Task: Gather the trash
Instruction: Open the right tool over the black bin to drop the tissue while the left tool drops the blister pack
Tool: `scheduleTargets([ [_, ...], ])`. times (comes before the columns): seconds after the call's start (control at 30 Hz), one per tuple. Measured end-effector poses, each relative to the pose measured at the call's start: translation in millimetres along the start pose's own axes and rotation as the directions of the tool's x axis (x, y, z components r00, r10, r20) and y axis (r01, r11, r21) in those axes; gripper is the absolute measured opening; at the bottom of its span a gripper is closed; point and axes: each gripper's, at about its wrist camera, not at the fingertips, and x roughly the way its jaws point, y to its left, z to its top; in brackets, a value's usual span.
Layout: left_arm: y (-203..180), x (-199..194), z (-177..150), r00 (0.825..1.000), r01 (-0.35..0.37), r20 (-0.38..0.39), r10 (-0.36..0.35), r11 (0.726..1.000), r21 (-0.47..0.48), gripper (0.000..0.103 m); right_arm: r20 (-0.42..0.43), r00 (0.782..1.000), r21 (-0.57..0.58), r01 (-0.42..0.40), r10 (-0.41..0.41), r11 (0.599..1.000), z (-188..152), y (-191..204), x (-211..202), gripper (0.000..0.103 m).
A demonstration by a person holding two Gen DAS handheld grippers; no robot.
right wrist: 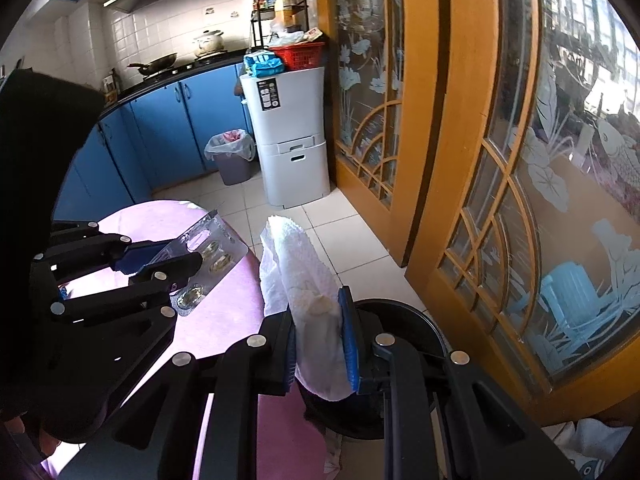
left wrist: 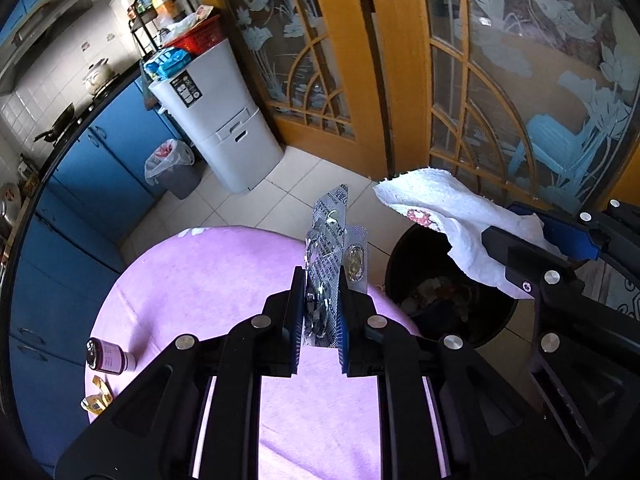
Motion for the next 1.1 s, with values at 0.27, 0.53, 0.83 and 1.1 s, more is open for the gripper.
scheduleTargets([
  [0.27,-20,10,9,1.000,0.009,-0.013,-0.009,1.000,0.028,0.015,-0.019,1.000,0.038,0.011,-0.010,0.999,-5,-24,8,0.019],
  [0.53,-38,25,21,0.999,0.017,-0.031,-0.015,0.999,0.047,0.015,-0.042,0.999,0.073,0.012,-0.009,0.997,-6,-43,21,0.019],
  [0.83,-55,47,33,0.998,0.023,-0.063,-0.019,0.998,0.064,0.015,-0.082,0.997,0.105,0.014,-0.005,0.994,-10,-64,43,0.019],
  [1.1,-61,64,41,0.996,0.026,-0.087,-0.021,0.998,0.064,0.015,-0.112,0.994,0.127,0.013,0.001,0.992,-11,-77,61,0.019],
])
